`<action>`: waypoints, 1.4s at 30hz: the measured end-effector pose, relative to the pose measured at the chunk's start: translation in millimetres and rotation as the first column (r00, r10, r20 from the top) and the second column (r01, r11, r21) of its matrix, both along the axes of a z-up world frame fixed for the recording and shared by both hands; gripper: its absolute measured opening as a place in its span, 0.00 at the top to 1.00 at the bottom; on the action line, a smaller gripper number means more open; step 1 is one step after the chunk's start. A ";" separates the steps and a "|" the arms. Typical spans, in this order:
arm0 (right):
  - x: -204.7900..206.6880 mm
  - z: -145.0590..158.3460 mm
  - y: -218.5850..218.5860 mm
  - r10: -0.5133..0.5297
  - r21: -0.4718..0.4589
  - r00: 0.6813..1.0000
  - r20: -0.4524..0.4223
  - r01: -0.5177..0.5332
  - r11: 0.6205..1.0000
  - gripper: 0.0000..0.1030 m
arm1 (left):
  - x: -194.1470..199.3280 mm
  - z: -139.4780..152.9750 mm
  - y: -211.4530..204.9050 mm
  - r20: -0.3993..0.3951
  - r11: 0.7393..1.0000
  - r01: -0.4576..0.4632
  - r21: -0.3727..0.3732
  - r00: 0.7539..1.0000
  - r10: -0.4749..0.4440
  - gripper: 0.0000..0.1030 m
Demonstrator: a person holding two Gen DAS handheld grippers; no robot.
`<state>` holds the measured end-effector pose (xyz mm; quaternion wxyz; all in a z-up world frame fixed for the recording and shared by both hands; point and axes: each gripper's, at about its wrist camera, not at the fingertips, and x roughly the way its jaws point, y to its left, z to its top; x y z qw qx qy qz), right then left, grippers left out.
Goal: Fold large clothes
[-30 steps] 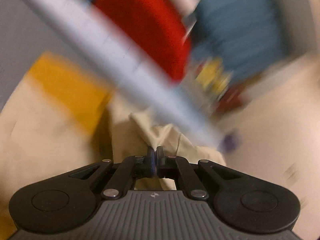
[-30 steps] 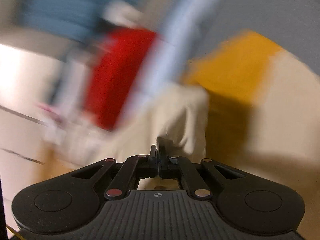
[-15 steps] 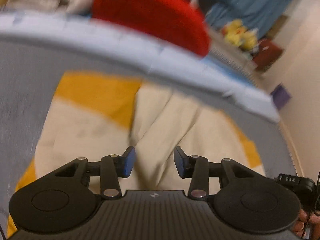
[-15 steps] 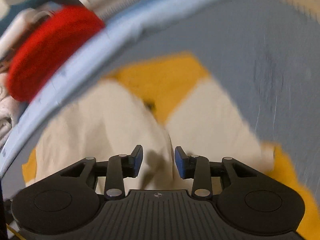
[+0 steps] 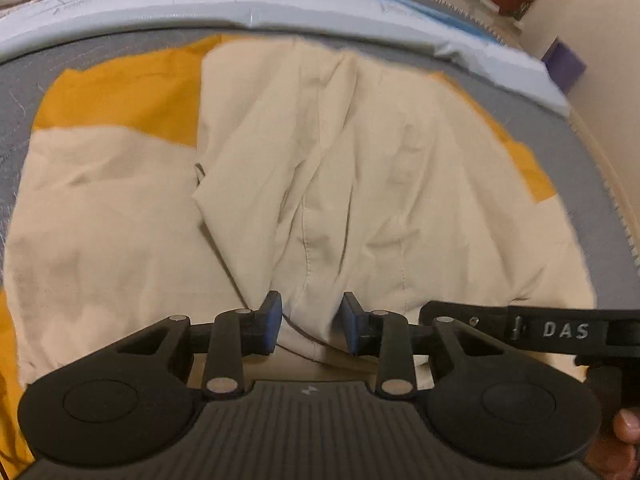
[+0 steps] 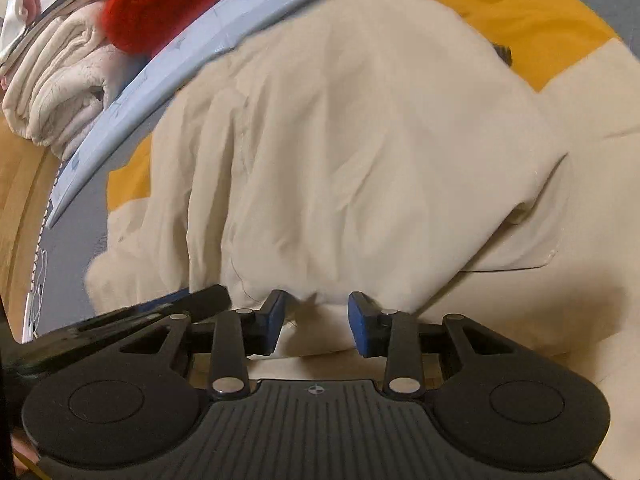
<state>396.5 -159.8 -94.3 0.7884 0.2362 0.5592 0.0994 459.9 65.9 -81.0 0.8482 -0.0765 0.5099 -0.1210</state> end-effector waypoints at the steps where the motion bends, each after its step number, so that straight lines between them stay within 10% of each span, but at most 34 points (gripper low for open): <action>1: -4.6 6.7 -1.4 -0.003 -0.011 1.000 0.019 0.003 1.000 0.63 | -0.3 7.2 4.6 0.025 1.000 -0.006 -0.023 1.000 0.007 0.64; 7: -6.3 40.1 -30.9 -0.109 -0.040 0.971 0.214 0.121 0.992 0.60 | 4.6 25.2 18.8 0.144 0.994 -0.083 -0.069 0.985 0.092 0.67; 10: -3.7 21.4 -63.5 -0.231 -0.084 0.961 0.152 0.245 0.966 0.60 | 10.3 -2.8 25.6 0.034 0.984 -0.142 0.112 0.990 0.139 0.79; 13: -1.4 -4.2 -80.2 -0.332 -0.092 0.943 0.019 0.332 0.939 0.68 | 8.2 2.1 35.7 0.014 0.981 -0.180 0.076 0.984 0.180 0.77; 19: -13.2 29.1 -81.0 -0.346 -0.092 0.925 0.154 0.362 0.928 0.64 | -12.3 53.3 13.8 0.229 0.996 -0.086 -0.017 0.969 0.088 0.77; 28: -8.8 6.3 -87.1 -0.362 -0.129 0.931 0.036 0.364 0.923 0.61 | -7.4 10.2 -7.2 0.013 0.995 -0.006 0.101 1.000 0.005 0.65; 38: -29.8 82.4 -84.6 -0.295 -0.105 0.899 0.324 0.344 0.933 0.61 | -36.7 82.4 12.2 0.203 0.997 -0.025 0.077 0.979 0.009 0.64; 42: -56.9 133.2 -81.8 -0.164 -0.151 0.836 0.523 0.281 0.948 0.60 | -64.7 121.1 23.1 0.347 0.993 -0.024 0.118 0.938 -0.019 0.64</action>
